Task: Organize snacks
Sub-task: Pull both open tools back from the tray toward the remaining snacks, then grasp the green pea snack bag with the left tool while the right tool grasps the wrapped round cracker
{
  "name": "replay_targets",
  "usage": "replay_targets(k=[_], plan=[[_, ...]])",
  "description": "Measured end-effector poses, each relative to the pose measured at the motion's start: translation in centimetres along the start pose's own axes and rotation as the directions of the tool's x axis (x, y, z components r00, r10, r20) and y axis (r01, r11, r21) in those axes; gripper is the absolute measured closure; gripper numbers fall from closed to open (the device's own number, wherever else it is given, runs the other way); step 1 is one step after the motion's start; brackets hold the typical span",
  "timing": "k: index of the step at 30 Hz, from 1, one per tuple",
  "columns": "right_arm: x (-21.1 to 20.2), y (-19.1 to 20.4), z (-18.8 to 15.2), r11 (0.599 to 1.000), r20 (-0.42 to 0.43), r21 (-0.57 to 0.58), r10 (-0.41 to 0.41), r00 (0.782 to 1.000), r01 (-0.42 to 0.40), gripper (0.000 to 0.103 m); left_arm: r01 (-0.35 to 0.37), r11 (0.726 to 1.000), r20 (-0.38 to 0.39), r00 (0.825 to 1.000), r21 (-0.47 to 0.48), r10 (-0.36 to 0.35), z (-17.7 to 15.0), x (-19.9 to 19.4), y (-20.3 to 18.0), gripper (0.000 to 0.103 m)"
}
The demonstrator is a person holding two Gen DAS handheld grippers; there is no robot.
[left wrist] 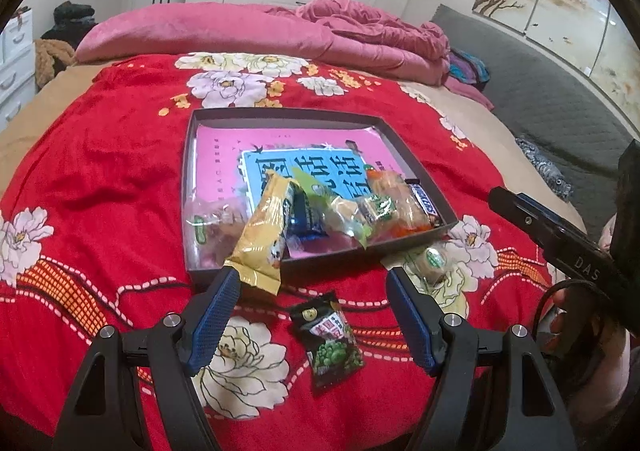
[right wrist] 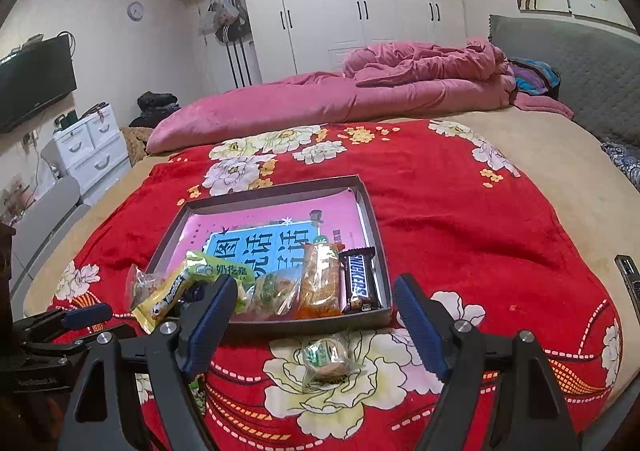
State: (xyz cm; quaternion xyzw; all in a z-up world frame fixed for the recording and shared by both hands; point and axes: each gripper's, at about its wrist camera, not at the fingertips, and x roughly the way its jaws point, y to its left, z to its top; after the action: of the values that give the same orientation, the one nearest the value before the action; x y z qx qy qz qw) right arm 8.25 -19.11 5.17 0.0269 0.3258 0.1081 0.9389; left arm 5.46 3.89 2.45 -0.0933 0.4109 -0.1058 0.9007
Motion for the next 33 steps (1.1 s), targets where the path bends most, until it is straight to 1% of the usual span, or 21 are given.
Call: replay_targets(k=[8,16,23,33], plan=[[-0.2,-0.3,-1.3,1.000,-0.023,-0.009,0.000,1.000,0.000,0.023,-0.010,1.000,-0.032,0.999,-0.007,0.010,-0.9,0.4,-0.3,0.026],[0.4,-0.8,-2.5,1.000,-0.061,-0.008,-0.006,0.998,0.005,0.023,-0.019,0.999,-0.096,0.995,-0.037,0.015,-2.2,1.8,0.0,0.026],[1.6,-1.2,-3.9,1.000,-0.112,-0.019,-0.016,0.994,0.014,0.022,-0.026,0.999,-0.145,0.989,-0.035,0.021,-3.0,3.3,-0.2,0.026],[3.8,-1.8,-5.3,1.000,-0.180,-0.030,-0.011,0.984,0.006,0.022,-0.027,1.000,-0.197,0.980,-0.015,0.024,-3.8,5.3,-0.9,0.026]])
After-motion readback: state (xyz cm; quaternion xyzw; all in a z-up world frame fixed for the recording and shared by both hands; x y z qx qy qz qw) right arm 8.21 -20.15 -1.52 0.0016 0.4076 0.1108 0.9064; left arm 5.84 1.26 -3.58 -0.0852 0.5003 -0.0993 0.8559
